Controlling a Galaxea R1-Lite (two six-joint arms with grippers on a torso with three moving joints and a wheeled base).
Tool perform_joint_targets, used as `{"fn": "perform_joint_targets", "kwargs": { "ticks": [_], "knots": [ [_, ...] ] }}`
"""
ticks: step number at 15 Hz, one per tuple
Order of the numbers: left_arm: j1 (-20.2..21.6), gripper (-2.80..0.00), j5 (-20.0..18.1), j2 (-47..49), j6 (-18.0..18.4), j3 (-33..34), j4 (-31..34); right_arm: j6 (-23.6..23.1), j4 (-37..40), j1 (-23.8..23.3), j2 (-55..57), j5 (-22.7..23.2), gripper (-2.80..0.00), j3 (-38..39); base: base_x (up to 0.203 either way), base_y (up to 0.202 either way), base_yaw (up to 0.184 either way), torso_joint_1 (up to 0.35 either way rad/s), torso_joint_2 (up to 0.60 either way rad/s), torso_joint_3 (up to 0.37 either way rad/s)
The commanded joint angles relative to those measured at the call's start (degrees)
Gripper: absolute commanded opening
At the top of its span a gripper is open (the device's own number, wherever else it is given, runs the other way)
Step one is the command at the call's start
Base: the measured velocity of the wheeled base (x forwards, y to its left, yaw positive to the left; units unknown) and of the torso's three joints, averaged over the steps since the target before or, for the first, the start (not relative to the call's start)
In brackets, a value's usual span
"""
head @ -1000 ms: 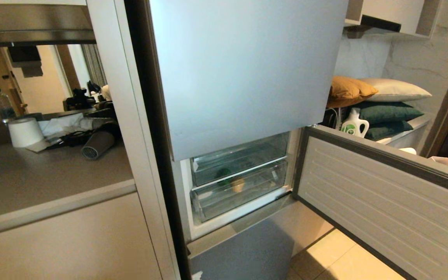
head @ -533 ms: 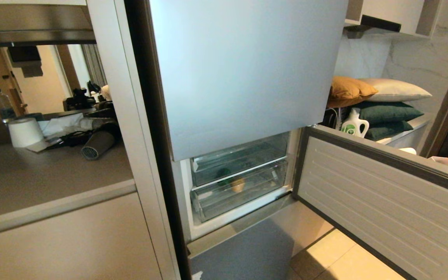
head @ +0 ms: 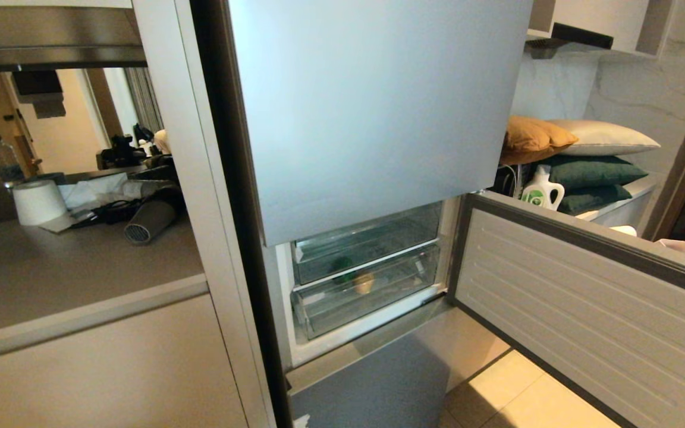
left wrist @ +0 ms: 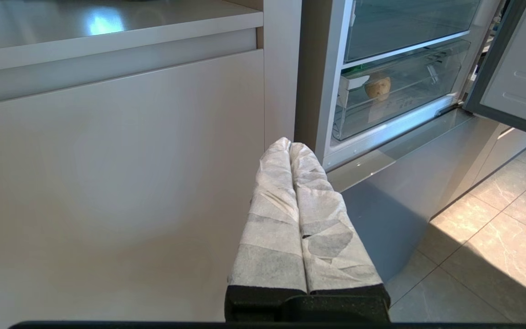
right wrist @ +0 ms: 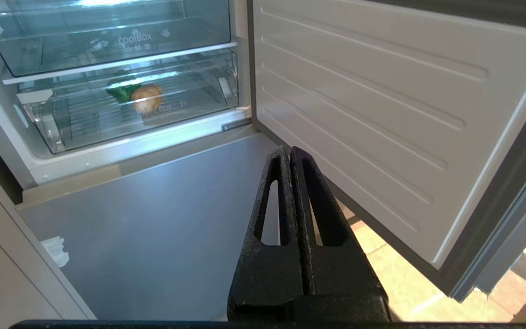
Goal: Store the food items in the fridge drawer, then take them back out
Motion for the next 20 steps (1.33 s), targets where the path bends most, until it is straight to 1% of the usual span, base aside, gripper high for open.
{"fn": "perform_joint_targets", "kwargs": {
  "ticks": [1,8,14,16,17,18,20],
  "knots": [
    [0.01,-2.80,0.03,0.00,0.00,0.07,0.02,0.01,-0.20,0.02,0.04,-0.05,-2.80,0.09,0.000,0.000,0.000,0.000,0.00,0.000],
    [0.01,-2.80,0.03,0.04,0.00,0.00,0.02,0.01,-0.20,0.02,0.04,-0.04,-2.80,0.09,0.000,0.000,0.000,0.000,0.00,0.000],
    [0.01,-2.80,0.03,-0.03,0.00,-0.02,0.02,0.01,-0.20,0.02,0.04,-0.04,-2.80,0.09,0.000,0.007,-0.143,0.002,0.00,0.002],
    [0.01,-2.80,0.02,-0.01,0.00,0.02,0.02,-1.16,0.14,-0.06,-0.05,-0.01,-2.80,0.09,0.000,0.000,0.000,0.000,0.00,0.000],
    [0.01,-2.80,0.03,0.04,0.00,-0.02,0.02,-0.80,0.16,-0.19,-0.03,-0.06,-2.80,-0.43,0.000,0.000,0.000,0.000,0.00,0.000],
    [0.01,-2.80,0.02,0.04,0.00,-0.02,0.02,-0.05,0.39,-0.27,0.58,-0.76,-2.80,-2.75,0.000,0.000,0.000,0.000,0.00,0.000],
    [0.01,-2.80,0.00,-0.01,0.00,0.03,0.02,4.68,2.11,-0.39,4.68,-3.29,-2.80,-11.55,0.000,0.000,0.000,0.000,0.00,0.000]
  ]
}}
